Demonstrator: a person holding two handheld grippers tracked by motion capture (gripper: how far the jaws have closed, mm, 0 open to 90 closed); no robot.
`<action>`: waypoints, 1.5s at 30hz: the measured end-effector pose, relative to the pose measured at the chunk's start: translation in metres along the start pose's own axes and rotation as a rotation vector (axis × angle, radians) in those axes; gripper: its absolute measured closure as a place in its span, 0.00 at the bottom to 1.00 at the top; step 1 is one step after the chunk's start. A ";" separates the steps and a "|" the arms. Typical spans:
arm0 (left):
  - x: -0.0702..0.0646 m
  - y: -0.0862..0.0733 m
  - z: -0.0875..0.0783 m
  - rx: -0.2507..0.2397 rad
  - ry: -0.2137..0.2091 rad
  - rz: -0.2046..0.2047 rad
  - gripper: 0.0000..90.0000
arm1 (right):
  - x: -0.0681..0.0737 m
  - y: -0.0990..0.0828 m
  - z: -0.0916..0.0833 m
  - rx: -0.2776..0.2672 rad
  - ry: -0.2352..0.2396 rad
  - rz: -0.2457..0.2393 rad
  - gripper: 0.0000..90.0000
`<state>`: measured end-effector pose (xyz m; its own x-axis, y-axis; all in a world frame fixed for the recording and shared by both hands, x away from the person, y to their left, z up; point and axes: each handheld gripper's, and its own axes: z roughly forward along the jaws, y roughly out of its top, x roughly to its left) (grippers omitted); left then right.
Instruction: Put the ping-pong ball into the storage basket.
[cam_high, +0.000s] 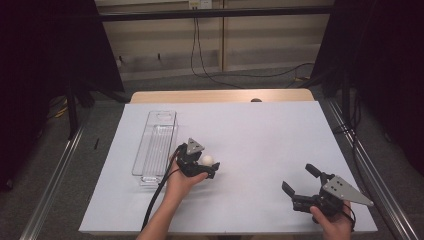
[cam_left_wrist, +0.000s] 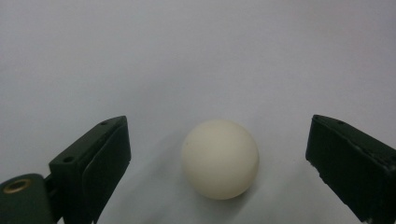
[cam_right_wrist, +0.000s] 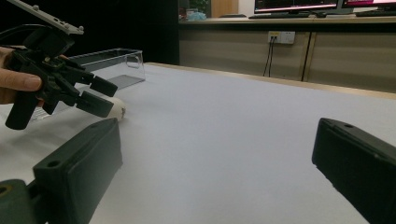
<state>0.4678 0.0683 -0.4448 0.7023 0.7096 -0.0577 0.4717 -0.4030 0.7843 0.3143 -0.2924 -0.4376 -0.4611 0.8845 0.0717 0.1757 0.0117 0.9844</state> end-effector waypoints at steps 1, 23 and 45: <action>0.000 0.000 0.000 -0.002 -0.001 -0.005 0.09 | 0.000 0.000 0.000 0.001 0.004 -0.001 0.01; 0.001 -0.003 0.005 0.053 -0.014 0.010 0.22 | 0.000 0.000 0.000 -0.002 -0.001 0.005 0.01; 0.002 -0.004 0.008 0.077 -0.035 0.001 0.41 | -0.001 0.000 0.000 -0.001 0.003 -0.001 0.01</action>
<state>0.4714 0.0667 -0.4526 0.7207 0.6887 -0.0795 0.5093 -0.4482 0.7347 0.3144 -0.2930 -0.4375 -0.4638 0.8831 0.0711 0.1745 0.0124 0.9846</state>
